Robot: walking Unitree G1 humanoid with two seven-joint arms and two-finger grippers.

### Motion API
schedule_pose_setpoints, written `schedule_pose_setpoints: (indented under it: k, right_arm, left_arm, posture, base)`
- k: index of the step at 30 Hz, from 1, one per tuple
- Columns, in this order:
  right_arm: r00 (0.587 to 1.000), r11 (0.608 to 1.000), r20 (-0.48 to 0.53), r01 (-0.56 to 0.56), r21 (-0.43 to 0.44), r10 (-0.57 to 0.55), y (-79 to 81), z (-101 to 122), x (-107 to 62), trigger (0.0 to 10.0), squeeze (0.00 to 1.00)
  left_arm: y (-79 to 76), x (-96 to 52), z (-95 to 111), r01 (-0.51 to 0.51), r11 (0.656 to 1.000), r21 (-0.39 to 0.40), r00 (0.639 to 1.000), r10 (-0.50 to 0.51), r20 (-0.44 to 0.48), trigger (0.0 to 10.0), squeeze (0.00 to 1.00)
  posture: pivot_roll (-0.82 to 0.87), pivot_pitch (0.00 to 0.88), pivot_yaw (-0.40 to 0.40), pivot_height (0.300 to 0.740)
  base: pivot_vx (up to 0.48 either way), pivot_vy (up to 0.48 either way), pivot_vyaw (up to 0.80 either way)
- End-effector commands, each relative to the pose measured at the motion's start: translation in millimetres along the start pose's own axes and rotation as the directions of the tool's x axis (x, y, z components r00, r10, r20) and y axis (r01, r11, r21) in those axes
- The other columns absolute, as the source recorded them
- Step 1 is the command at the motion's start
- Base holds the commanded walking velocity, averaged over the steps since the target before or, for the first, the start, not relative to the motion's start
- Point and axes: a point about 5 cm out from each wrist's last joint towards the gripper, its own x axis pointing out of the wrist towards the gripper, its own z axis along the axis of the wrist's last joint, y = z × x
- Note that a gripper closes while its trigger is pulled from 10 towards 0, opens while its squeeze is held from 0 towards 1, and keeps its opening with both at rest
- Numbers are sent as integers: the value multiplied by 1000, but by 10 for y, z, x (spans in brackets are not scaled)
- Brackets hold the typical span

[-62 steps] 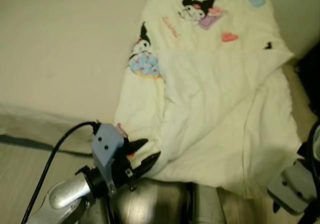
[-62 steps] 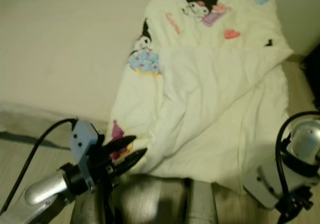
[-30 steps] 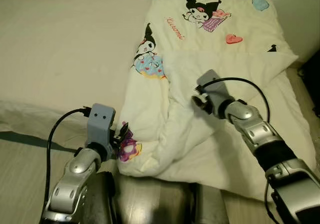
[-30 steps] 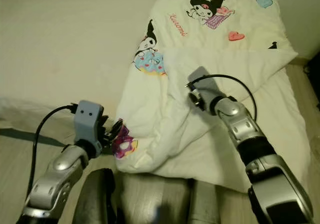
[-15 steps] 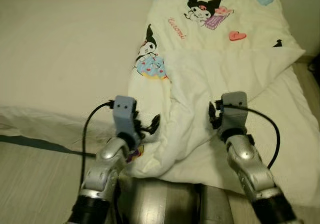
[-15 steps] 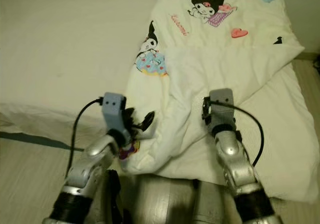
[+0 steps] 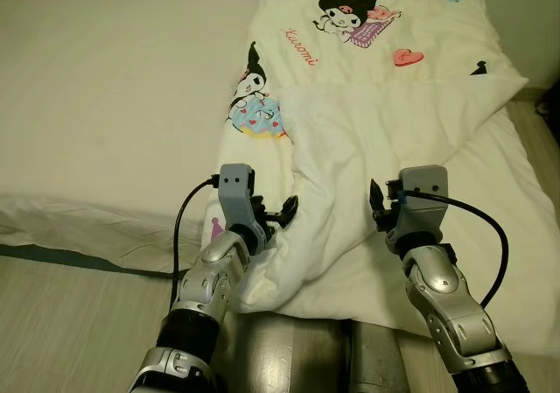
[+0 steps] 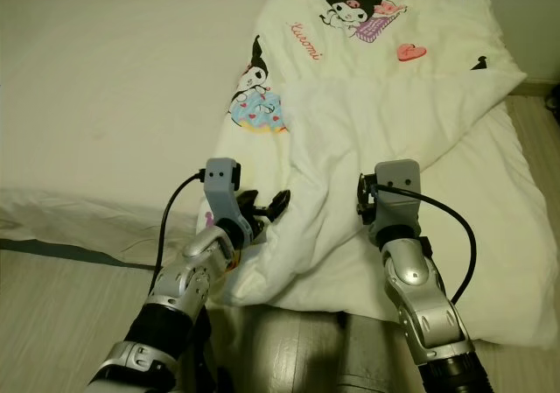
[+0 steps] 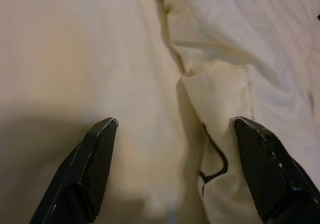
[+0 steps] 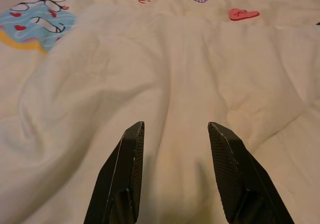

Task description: Clean up the room

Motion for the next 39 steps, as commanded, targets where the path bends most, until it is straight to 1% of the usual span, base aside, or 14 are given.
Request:
schedule_pose_setpoints:
  k: [1,4,5,8,10,12,15,19,20,22,24,33,36,39]
  right_arm:
    - [999,1000,-24,-26,0,26,23,-36,-62,10000,0]
    - [999,1000,-24,-28,-3,28,13,-26,-74,10000,0]
    - [999,999,-26,-38,-9,37,4,-16,-90,10000,0]
    - [999,999,-28,-42,-11,42,2,-15,-95,10000,0]
    - [998,999,-32,-46,-12,46,-3,-3,-106,10000,0]
    - [998,999,-32,-46,-12,46,-3,-3,-106,10000,0]
    - [999,999,-32,-39,-10,39,-24,13,-99,10000,0]
    - [999,999,-31,-31,-12,31,-53,24,-87,10000,0]
    - [999,999,-31,-29,-15,28,-65,26,-84,10000,0]
    - [999,1000,-29,-22,-20,22,-85,34,-81,10000,0]
    - [999,1000,-25,-20,-22,20,-96,49,-75,10000,0]
    - [1000,999,-16,-6,-33,5,-171,93,-45,10000,0]
    - [1000,999,-17,-5,-34,4,-179,91,-42,10000,0]
    - [1000,999,-16,-4,-36,4,-183,96,-27,10000,0]
  left_arm:
    - [-19,6,-105,16,998,-55,999,-17,-30,10000,0]
    - [-33,20,-115,29,996,-81,999,-31,-24,10000,0]
    - [-79,51,-96,68,986,-149,998,-68,8,10000,0]
    - [-117,69,-65,96,978,-186,995,-92,32,10000,0]
    - [-176,113,-12,147,956,-254,988,-132,74,10000,0]
    - [-176,113,-12,147,956,-254,988,-132,74,10000,0]
    - [-258,129,40,213,916,-340,976,-188,106,10000,0]
    - [-354,123,73,286,880,-379,958,-256,130,10000,0]
    - [-404,117,67,319,874,-366,948,-292,130,10000,0]
    - [-547,66,-81,390,881,-267,920,-387,64,10000,0]
    - [-577,42,-160,409,880,-241,910,-414,34,10000,0]
    - [-658,-19,-247,477,855,-202,874,-485,12,10000,0]
    - [-652,-19,-262,473,861,-185,877,-481,1,10000,0]
    - [-562,7,-331,402,908,-116,911,-409,-50,10000,0]
  posture:
    - [-129,354,104,551]
    - [-133,354,103,551]
    - [-135,354,104,551]
    - [-135,354,104,551]
    - [-134,354,101,551]
    - [-134,354,101,551]
    - [-133,352,101,551]
    - [-133,349,101,551]
    - [-133,349,101,551]
    - [-135,346,103,551]
    - [-135,346,103,551]
    - [-138,348,105,551]
    - [-135,348,102,551]
    - [-136,349,100,551]
  base:
    - [0,0,0]
    - [0,0,0]
    - [0,0,0]
    - [0,0,0]
    - [0,0,0]
    - [0,0,0]
    - [0,0,0]
    - [0,0,0]
    - [0,0,0]
    - [0,0,0]
    - [0,0,0]
    - [0,0,0]
    - [0,0,0]
    - [0,0,0]
